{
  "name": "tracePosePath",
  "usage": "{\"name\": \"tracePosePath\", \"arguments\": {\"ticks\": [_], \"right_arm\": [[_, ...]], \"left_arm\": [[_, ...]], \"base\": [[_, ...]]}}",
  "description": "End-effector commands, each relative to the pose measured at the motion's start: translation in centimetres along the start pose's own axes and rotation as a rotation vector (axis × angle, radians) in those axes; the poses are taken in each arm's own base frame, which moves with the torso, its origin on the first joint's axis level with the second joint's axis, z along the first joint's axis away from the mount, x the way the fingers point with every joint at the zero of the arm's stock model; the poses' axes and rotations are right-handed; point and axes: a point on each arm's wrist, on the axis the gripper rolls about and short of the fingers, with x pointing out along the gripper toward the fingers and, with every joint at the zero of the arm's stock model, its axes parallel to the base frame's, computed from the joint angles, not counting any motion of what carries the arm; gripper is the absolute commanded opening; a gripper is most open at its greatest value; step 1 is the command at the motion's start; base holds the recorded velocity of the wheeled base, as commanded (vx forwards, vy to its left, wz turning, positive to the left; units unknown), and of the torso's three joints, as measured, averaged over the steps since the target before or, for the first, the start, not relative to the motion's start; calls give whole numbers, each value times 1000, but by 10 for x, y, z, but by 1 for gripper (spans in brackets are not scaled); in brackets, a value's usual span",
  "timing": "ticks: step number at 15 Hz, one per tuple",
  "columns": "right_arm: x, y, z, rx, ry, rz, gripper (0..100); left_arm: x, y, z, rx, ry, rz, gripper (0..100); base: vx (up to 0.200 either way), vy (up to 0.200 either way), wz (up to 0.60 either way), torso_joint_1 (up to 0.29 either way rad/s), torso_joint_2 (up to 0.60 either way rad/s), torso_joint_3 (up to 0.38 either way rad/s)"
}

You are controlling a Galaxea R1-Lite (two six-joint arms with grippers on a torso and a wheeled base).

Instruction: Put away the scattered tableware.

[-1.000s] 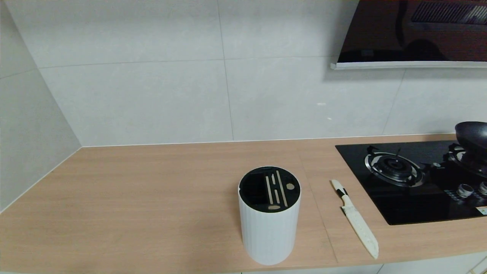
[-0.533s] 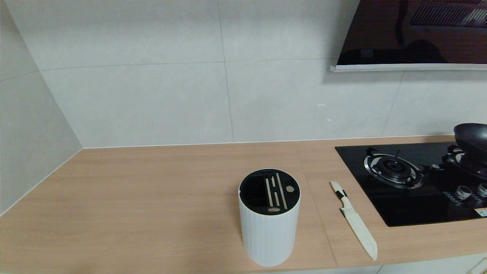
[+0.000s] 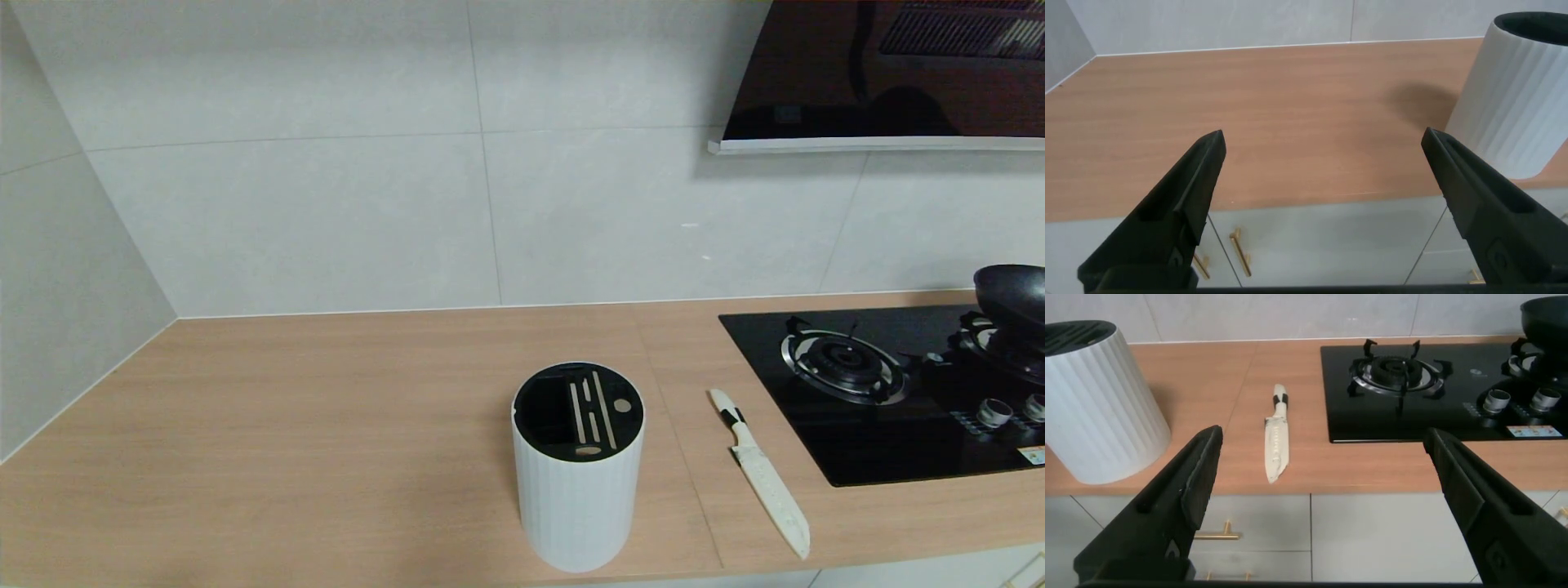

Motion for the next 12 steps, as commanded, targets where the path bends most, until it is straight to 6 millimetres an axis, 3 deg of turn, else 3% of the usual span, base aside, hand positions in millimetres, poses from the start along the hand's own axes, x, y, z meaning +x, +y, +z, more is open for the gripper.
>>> {"name": "tracePosePath", "arguments": {"ticks": [1, 3, 4, 6, 7, 10, 12], "right_arm": [[0, 0, 0, -4, 0, 2, 100], [-2, 0, 10, 2, -41, 14, 100], [-9, 1, 30, 6, -101, 39, 100], [-3, 1, 47, 14, -31, 83, 100], [7, 2, 53, 20, 41, 103, 100], [61, 3, 83, 48, 310, 190, 100], [92, 5, 92, 48, 396, 226, 100]], "left_arm": [[0, 0, 0, 0, 0, -1, 100], [0, 0, 0, 0, 0, -1, 100], [0, 0, 0, 0, 0, -1, 100], [0, 0, 0, 0, 0, -1, 100], [0, 0, 0, 0, -1, -1, 100], [0, 0, 0, 0, -1, -1, 100], [0, 0, 0, 0, 0, -1, 100]], "base": [[0, 0, 0, 0, 0, 0], [0, 0, 0, 0, 0, 0], [0, 0, 0, 0, 0, 0], [0, 0, 0, 0, 0, 0], [0, 0, 0, 0, 0, 0], [0, 0, 0, 0, 0, 0], [0, 0, 0, 0, 0, 0]]}}
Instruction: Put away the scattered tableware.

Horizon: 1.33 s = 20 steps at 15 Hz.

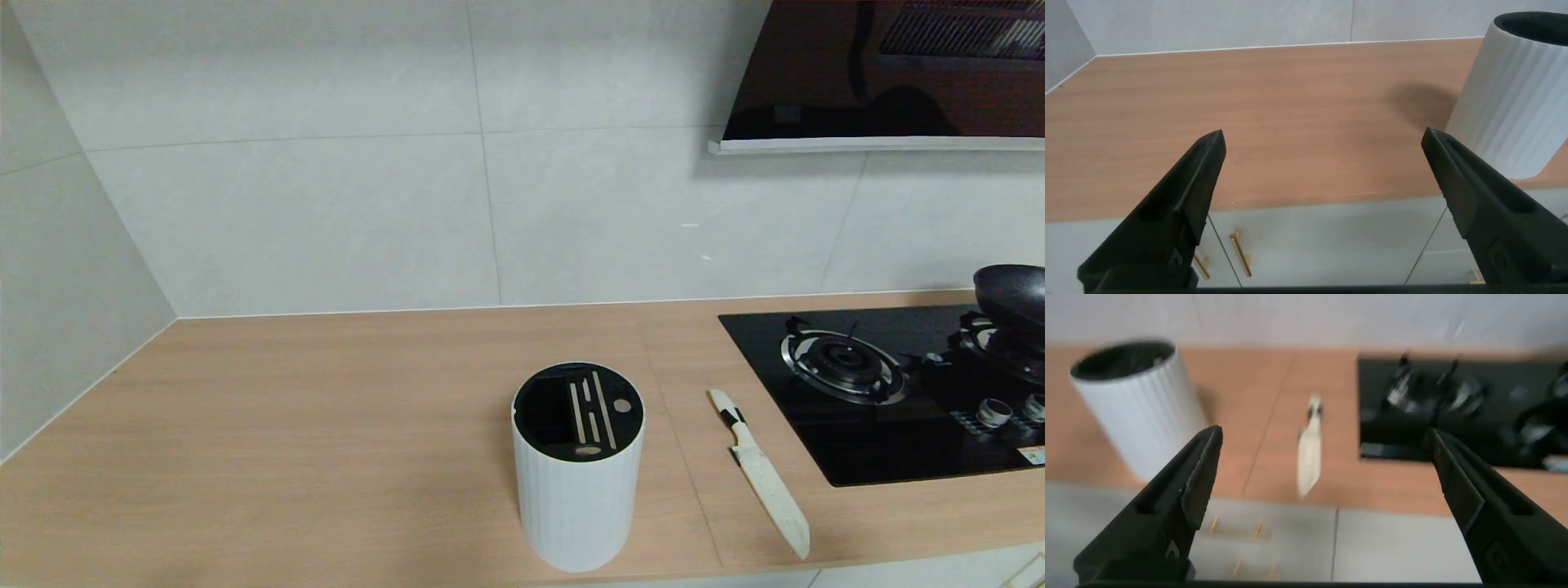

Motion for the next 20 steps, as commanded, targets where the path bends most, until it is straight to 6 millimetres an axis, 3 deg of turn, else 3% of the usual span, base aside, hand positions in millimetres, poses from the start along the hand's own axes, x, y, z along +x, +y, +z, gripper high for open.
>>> {"name": "tracePosePath", "arguments": {"ticks": [1, 9, 14, 20], "right_arm": [[71, -4, 34, 23, 241, 94, 100], [194, -1, 43, -2, 319, 94, 100], [217, -1, 10, 1, 459, 93, 100], [241, -2, -22, -2, 492, 83, 100]], "left_arm": [[0, 0, 0, 0, 1, 0, 100], [0, 0, 0, 0, 1, 0, 100], [0, 0, 0, 0, 1, 0, 100], [0, 0, 0, 0, 1, 0, 100]], "base": [[0, 0, 0, 0, 0, 0], [0, 0, 0, 0, 0, 0], [0, 0, 0, 0, 0, 0], [0, 0, 0, 0, 0, 0]]}}
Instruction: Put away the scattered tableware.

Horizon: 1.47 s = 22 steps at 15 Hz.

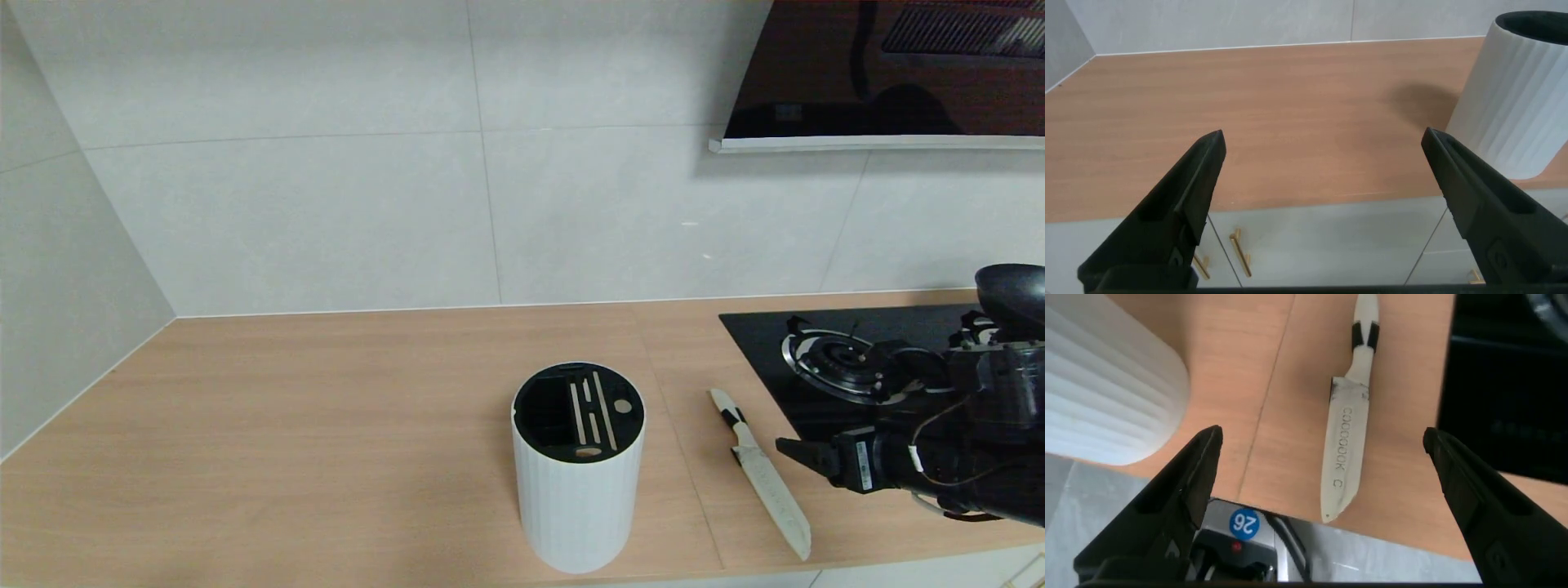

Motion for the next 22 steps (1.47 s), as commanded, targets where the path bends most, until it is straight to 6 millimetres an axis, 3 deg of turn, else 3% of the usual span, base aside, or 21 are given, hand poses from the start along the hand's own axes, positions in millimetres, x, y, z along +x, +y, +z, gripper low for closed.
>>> {"name": "tracePosePath", "arguments": {"ticks": [1, 5, 16, 22], "right_arm": [[24, -3, -19, 6, 69, -16, 100], [57, -3, -36, -6, 26, -60, 100], [118, -2, -73, -27, -13, -146, 100], [129, -2, -77, -31, -41, -165, 100]], "left_arm": [[0, 0, 0, 0, 1, 0, 100], [0, 0, 0, 0, 1, 0, 100], [0, 0, 0, -1, -1, 0, 100], [0, 0, 0, -1, 1, 0, 100]], "base": [[0, 0, 0, 0, 0, 0], [0, 0, 0, 0, 0, 0], [0, 0, 0, 0, 0, 0], [0, 0, 0, 0, 0, 0]]}}
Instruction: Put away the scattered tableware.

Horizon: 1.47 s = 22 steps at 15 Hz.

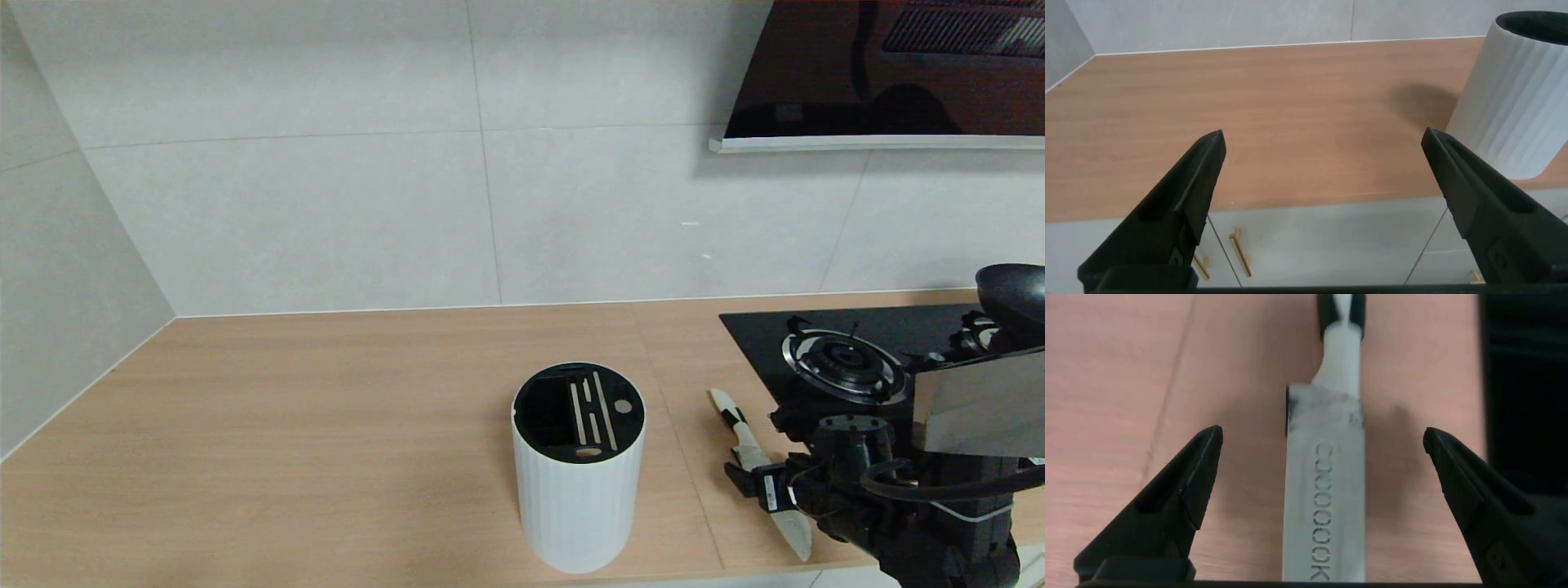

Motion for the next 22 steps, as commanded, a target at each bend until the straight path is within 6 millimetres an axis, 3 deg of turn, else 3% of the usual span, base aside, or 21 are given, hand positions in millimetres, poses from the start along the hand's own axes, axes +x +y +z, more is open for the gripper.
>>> {"name": "tracePosePath", "arguments": {"ticks": [1, 6, 14, 15, 22], "right_arm": [[4, 1, -3, -1, 7, 1, 100], [16, 2, -6, -4, 7, -26, 100], [17, 2, -6, -2, 5, -31, 100], [18, 2, -5, -2, 2, -31, 0], [19, 6, -8, -11, 8, -36, 0]], "left_arm": [[0, 0, 0, 0, 1, 0, 100], [0, 0, 0, 0, 1, 0, 100], [0, 0, 0, 0, 1, 0, 100], [0, 0, 0, 0, 1, 0, 100], [0, 0, 0, 0, 1, 2, 100]], "base": [[0, 0, 0, 0, 0, 0], [0, 0, 0, 0, 0, 0], [0, 0, 0, 0, 0, 0], [0, 0, 0, 0, 0, 0], [0, 0, 0, 0, 0, 0]]}}
